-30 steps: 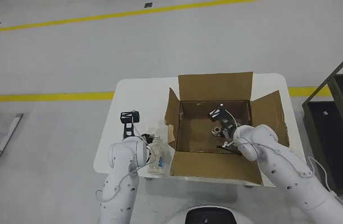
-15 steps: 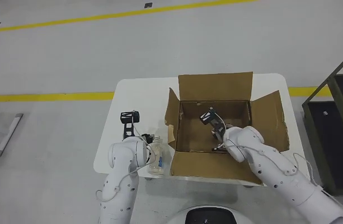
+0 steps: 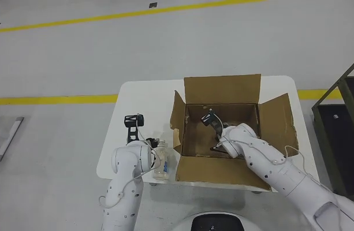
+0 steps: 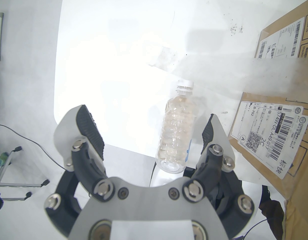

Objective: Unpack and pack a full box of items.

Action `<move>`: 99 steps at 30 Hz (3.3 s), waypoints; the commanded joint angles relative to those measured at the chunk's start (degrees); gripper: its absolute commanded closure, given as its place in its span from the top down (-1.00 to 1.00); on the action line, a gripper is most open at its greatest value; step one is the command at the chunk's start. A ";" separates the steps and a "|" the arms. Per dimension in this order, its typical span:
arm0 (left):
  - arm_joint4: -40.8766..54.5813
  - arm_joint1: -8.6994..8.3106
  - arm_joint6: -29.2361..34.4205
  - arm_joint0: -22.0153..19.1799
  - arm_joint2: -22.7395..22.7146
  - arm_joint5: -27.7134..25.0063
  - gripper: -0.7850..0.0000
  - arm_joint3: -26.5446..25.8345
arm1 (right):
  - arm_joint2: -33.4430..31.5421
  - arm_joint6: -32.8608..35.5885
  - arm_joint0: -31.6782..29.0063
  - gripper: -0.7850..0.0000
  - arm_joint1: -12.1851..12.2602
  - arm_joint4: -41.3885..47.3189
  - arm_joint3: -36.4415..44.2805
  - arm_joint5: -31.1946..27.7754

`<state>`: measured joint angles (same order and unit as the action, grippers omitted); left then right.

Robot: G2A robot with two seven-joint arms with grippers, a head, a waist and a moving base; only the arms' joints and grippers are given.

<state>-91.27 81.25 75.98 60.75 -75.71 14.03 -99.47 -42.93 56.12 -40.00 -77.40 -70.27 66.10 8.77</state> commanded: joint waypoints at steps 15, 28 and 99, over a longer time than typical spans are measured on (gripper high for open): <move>0.00 0.00 0.00 0.00 0.00 0.00 1.00 0.00 | -0.97 -1.53 1.42 -0.05 -2.16 2.03 -6.36 0.07; 0.00 0.00 0.00 0.00 0.00 0.00 1.00 0.00 | -1.73 -1.93 1.50 -0.47 -3.22 1.65 -8.14 -0.95; 0.00 0.00 0.00 0.00 0.00 0.00 1.00 0.00 | -57.36 14.52 -39.69 -1.00 5.69 -8.43 39.35 4.10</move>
<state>-91.27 81.25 75.98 60.75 -75.71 14.03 -99.47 -100.46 70.53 -79.76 -71.69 -78.77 105.90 12.84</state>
